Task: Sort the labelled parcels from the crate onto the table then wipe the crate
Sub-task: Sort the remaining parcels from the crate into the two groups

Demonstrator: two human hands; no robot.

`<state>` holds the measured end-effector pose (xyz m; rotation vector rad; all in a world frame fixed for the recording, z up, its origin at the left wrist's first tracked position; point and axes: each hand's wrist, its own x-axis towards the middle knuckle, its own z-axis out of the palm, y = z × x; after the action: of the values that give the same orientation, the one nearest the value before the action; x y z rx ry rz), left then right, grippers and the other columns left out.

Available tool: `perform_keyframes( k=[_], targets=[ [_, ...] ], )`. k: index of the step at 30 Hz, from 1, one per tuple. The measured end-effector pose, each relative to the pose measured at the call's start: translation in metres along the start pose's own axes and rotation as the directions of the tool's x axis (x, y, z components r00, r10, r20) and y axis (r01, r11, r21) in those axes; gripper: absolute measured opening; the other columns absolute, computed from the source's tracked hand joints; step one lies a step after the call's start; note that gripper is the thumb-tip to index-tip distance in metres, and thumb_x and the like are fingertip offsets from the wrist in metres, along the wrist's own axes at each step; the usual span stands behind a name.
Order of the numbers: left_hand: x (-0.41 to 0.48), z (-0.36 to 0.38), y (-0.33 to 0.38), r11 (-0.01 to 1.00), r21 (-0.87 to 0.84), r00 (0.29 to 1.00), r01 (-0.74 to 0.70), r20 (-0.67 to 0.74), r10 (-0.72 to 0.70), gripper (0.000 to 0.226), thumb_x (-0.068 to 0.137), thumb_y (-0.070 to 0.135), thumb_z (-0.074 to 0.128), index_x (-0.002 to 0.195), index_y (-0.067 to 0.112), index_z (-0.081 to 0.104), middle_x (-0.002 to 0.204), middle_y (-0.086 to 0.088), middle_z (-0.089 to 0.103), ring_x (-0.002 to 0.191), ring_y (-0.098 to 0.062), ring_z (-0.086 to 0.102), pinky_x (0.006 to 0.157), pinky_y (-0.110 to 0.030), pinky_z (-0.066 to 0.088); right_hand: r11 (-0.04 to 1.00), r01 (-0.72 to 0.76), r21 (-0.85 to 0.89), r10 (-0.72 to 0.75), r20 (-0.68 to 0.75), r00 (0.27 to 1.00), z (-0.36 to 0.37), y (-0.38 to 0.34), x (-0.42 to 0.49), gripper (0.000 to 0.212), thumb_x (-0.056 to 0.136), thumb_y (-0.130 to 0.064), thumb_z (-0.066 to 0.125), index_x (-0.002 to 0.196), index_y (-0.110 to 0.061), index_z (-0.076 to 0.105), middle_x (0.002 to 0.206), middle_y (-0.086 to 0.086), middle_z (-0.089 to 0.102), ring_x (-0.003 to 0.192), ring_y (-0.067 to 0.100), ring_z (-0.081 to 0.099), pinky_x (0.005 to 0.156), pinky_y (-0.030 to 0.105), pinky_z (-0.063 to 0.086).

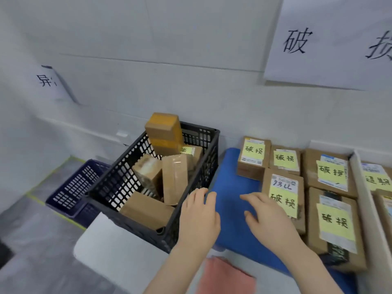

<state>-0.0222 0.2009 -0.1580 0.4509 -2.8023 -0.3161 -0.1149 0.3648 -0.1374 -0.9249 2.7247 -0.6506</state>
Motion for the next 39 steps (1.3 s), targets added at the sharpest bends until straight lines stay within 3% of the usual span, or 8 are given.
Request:
perform_keyframes(
  k=[6,10,17,23,29,33,36,39],
  targets=[
    [-0.002,0.001,-0.03,0.998,-0.066,1.0,0.01,0.005,-0.009,0.043,0.064,0.012,0.07,0.106,0.017,0.065,0.107,-0.002,0.064,0.096,-0.023,0.066,0.073,-0.033,0.057,1.0,0.017,0.007,-0.017,0.077,0.997,0.015,-0.027,0.015,0.043,0.098,-0.029,0.047,0.14,-0.037,0.04,0.139,-0.018,0.04,0.122,0.01,0.046,0.097,0.027,0.043],
    [-0.008,0.005,-0.039,0.991,-0.102,0.996,0.091,0.027,-0.089,0.042,0.067,0.016,0.057,0.109,0.018,0.065,0.11,0.0,0.063,0.097,-0.02,0.066,0.073,-0.03,0.057,0.997,0.042,0.072,-0.049,0.096,0.994,0.022,-0.031,0.033,0.042,0.098,-0.029,0.047,0.138,-0.04,0.039,0.138,-0.022,0.037,0.122,0.004,0.043,0.096,0.023,0.041],
    [0.033,-0.009,-0.098,0.95,-0.234,0.978,0.205,0.001,-0.211,0.051,0.089,0.017,0.052,0.139,0.024,0.041,0.146,0.002,0.035,0.131,-0.017,0.04,0.103,-0.032,0.042,0.987,0.033,0.159,-0.044,0.068,0.997,0.036,-0.062,0.073,0.042,0.098,-0.026,0.049,0.137,-0.041,0.04,0.132,-0.026,0.036,0.122,-0.001,0.041,0.096,0.016,0.037],
    [0.166,-0.032,-0.202,0.882,-0.353,0.934,0.314,-0.054,-0.354,0.059,0.095,0.023,0.047,0.149,0.016,0.023,0.155,-0.01,0.019,0.14,-0.025,0.025,0.114,-0.04,0.027,0.979,-0.09,0.185,0.094,-0.014,0.995,0.048,-0.098,0.124,0.042,0.098,-0.027,0.05,0.136,-0.042,0.041,0.135,-0.026,0.036,0.107,-0.003,0.046,0.077,0.009,0.039],
    [0.272,-0.014,-0.261,0.733,-0.512,0.893,0.447,0.202,-0.403,0.058,0.1,0.032,0.035,0.152,0.012,0.019,0.15,-0.013,0.029,0.135,-0.031,0.035,0.109,-0.042,0.031,0.964,-0.129,0.234,0.165,-0.14,0.976,0.065,-0.138,0.168,0.04,0.096,-0.019,0.054,0.132,-0.037,0.05,0.129,-0.025,0.045,0.105,-0.01,0.042,0.075,0.0,0.035],
    [0.252,-0.001,-0.243,0.829,-0.52,0.979,0.206,0.104,-0.178,0.06,0.098,0.039,0.04,0.151,0.022,0.019,0.145,-0.004,0.037,0.129,-0.02,0.042,0.105,-0.042,0.041,0.956,-0.13,0.264,0.184,-0.193,0.964,0.069,-0.15,0.186,0.041,0.095,-0.017,0.055,0.127,-0.043,0.051,0.121,-0.026,0.047,0.099,-0.016,0.046,0.073,-0.001,0.035],
    [0.229,0.002,-0.225,0.868,-0.495,0.998,-0.043,0.016,0.058,0.062,0.096,0.036,0.047,0.151,0.026,0.02,0.151,0.005,0.03,0.136,-0.01,0.032,0.112,-0.039,0.035,0.943,-0.097,0.317,0.187,-0.267,0.945,0.073,-0.154,0.204,0.041,0.095,-0.016,0.054,0.124,-0.044,0.051,0.126,-0.02,0.048,0.109,-0.006,0.049,0.08,0.003,0.036],
    [0.209,0.004,-0.218,0.87,-0.478,0.993,-0.117,-0.051,0.105,0.065,0.095,0.03,0.051,0.152,0.026,0.019,0.154,0.006,0.024,0.143,-0.009,0.021,0.117,-0.039,0.028,0.923,-0.079,0.377,0.221,-0.351,0.91,0.068,-0.16,0.227,0.039,0.098,-0.021,0.05,0.133,-0.037,0.049,0.139,-0.015,0.04,0.122,-0.002,0.043,0.091,0.013,0.037]
  ],
)
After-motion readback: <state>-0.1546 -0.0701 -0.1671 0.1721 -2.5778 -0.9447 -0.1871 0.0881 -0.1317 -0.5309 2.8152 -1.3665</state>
